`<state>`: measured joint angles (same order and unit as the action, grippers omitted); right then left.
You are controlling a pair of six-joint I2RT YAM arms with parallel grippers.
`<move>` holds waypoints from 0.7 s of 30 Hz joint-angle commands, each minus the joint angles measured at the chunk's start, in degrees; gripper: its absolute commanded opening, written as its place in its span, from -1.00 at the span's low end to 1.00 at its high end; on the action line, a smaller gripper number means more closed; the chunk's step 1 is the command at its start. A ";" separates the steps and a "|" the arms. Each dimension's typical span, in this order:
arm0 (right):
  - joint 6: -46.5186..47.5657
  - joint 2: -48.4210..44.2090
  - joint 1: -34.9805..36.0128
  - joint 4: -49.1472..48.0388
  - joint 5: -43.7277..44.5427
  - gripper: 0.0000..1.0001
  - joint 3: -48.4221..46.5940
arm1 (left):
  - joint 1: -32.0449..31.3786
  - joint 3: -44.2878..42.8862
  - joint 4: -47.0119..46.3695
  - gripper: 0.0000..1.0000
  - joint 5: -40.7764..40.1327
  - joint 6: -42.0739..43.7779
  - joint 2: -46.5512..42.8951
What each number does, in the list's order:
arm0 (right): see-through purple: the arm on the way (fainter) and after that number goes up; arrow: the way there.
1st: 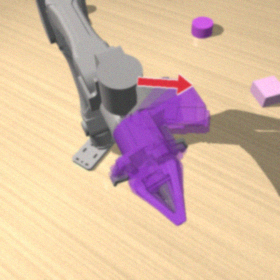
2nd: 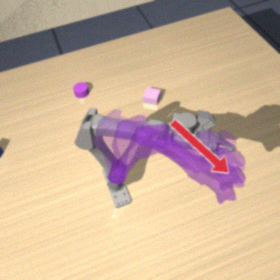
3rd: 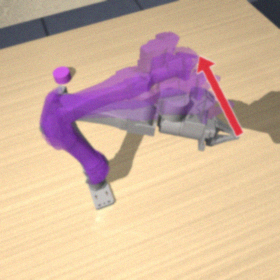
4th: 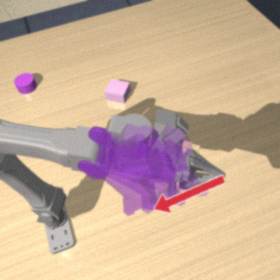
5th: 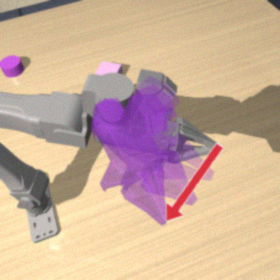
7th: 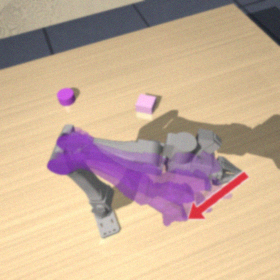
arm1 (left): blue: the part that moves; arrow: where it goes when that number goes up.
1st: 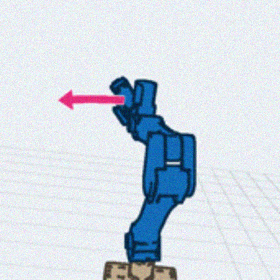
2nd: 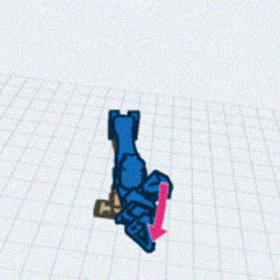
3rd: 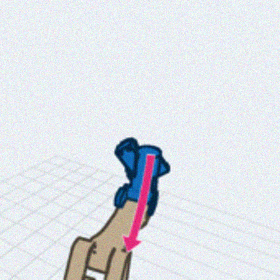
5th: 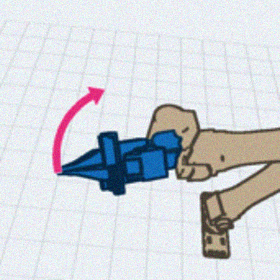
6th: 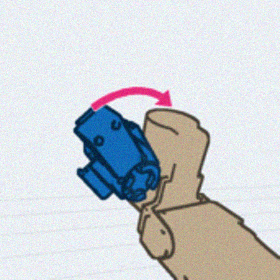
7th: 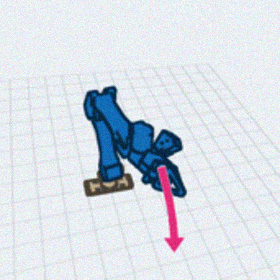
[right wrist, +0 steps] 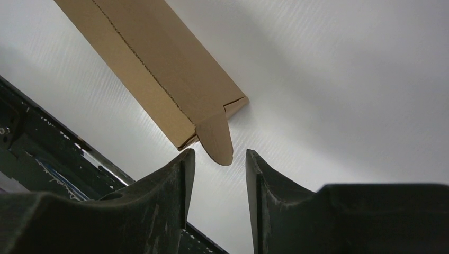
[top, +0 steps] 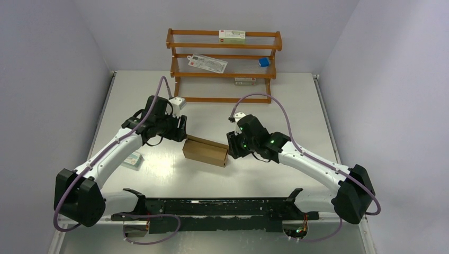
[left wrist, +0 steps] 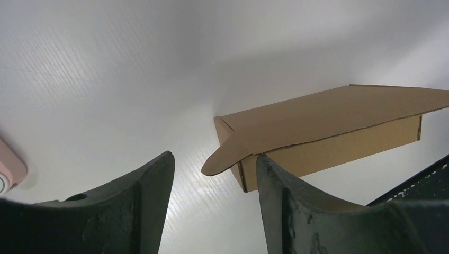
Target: Fold the paper box
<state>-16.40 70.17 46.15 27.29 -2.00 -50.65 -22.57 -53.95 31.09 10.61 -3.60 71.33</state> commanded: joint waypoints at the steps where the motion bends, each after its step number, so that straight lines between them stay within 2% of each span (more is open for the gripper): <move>1: -0.19 0.32 0.74 -1.09 1.38 -0.18 -0.67 | 0.60 -0.67 -1.21 0.26 1.08 1.69 0.89; 9: -0.52 0.76 1.22 -0.84 1.13 -0.51 -1.06 | 0.68 -0.64 -1.05 0.18 4.37 2.45 2.41; 11: -0.47 0.83 1.39 -0.83 1.12 -0.54 -1.11 | 0.68 -0.63 -1.41 0.14 5.56 2.39 2.41; 21: -1.79 1.55 1.83 -0.02 1.89 -0.68 -2.30 | 0.68 -0.04 -1.21 -0.35 10.47 0.66 2.69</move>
<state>-16.95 71.11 47.48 27.29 -1.41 -50.83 -22.31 -53.95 31.07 17.02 -2.28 74.04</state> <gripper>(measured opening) 0.172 0.364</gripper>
